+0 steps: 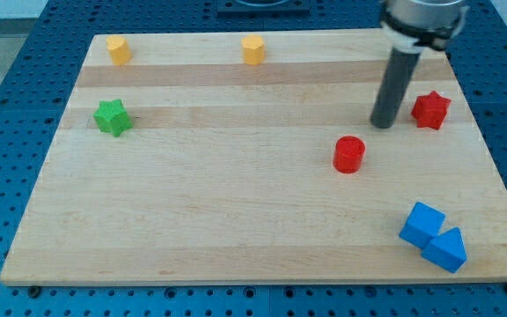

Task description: Push the red circle towards the bottom left corner

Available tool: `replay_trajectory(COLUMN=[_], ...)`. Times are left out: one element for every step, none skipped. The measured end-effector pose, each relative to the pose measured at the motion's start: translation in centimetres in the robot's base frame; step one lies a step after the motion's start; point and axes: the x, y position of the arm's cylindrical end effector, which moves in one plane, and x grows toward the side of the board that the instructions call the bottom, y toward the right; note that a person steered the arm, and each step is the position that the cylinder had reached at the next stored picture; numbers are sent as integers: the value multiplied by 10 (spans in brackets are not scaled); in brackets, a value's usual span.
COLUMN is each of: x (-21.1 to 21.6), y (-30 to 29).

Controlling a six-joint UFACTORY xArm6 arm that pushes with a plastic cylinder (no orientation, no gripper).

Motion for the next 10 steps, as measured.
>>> replay_trajectory(x=[6, 17, 39, 56, 60, 60, 60, 60, 61, 81], y=[-15, -15, -15, -15, -15, -21, -33, -55, -82, -120])
